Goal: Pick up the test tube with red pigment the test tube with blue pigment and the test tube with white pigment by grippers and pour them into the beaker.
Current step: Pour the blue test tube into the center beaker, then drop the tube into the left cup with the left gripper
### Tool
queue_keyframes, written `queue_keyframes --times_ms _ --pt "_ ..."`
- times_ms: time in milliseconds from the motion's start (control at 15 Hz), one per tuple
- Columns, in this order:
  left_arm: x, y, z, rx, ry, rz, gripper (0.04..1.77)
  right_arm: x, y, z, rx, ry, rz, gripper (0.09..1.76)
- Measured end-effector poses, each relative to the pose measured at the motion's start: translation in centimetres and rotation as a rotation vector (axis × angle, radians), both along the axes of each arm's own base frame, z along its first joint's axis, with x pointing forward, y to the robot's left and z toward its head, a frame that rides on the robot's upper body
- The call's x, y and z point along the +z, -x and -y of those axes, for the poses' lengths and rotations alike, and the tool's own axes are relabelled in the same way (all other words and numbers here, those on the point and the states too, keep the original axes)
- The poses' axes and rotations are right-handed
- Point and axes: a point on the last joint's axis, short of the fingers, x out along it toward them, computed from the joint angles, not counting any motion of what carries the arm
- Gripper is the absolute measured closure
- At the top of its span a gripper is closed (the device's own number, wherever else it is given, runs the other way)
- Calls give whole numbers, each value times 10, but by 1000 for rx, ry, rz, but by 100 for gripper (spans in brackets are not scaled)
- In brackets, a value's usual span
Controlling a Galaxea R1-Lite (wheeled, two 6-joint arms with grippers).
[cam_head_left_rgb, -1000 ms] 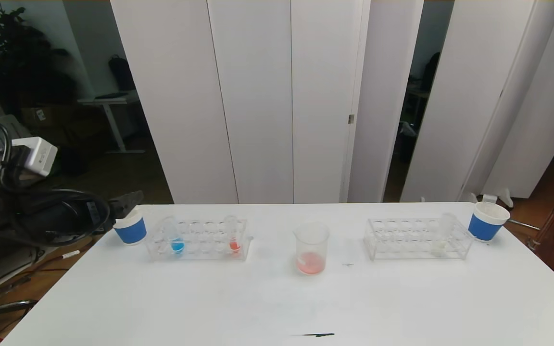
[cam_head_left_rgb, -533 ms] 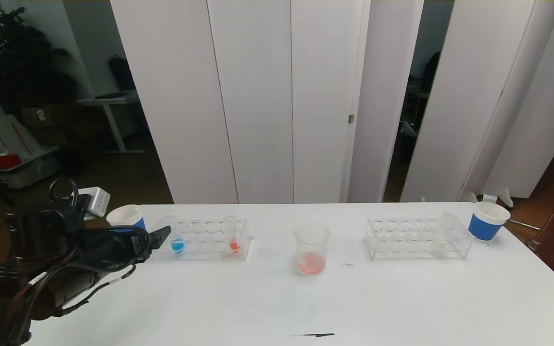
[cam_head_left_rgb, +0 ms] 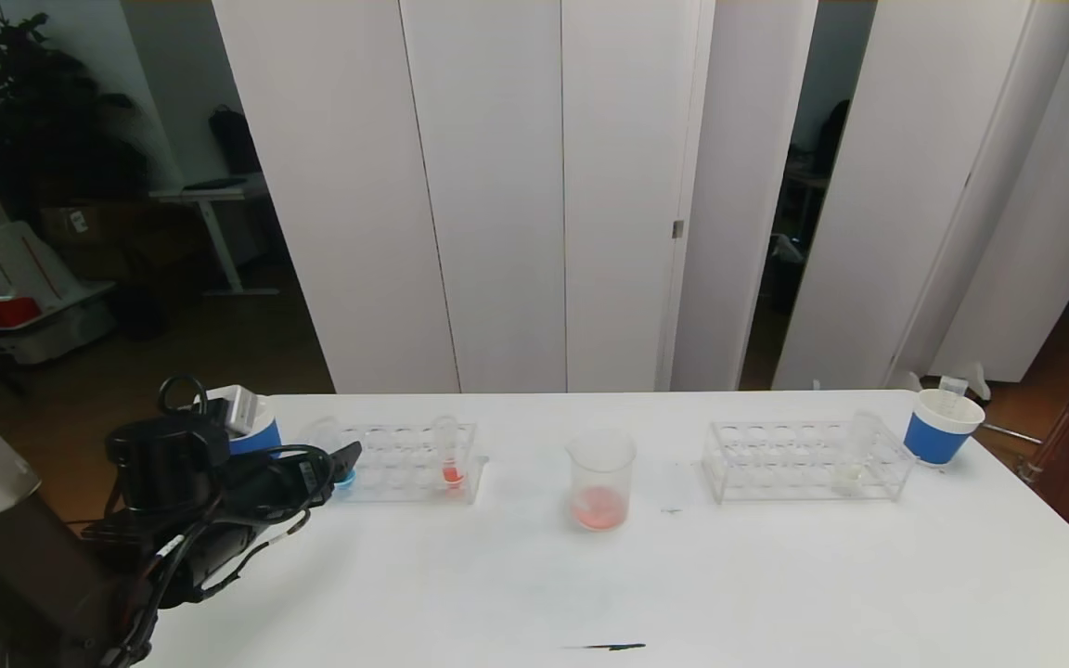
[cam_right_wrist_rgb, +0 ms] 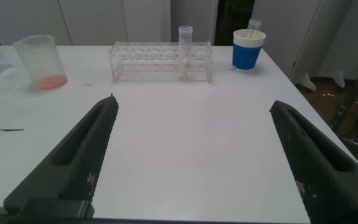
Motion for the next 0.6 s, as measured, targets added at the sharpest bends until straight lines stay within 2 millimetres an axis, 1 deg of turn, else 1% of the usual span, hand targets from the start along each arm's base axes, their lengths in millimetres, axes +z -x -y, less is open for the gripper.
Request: queue_keyframes --times_ms 133,333,600 --pt "-8 -12 0 27 -7 5 7 0 0 0 0 0 0 10" --pt "-14 -32 0 77 -7 24 7 0 0 0 0 0 0 10" --pt "-22 -46 -1 84 -11 24 7 0 0 0 0 0 0 10"
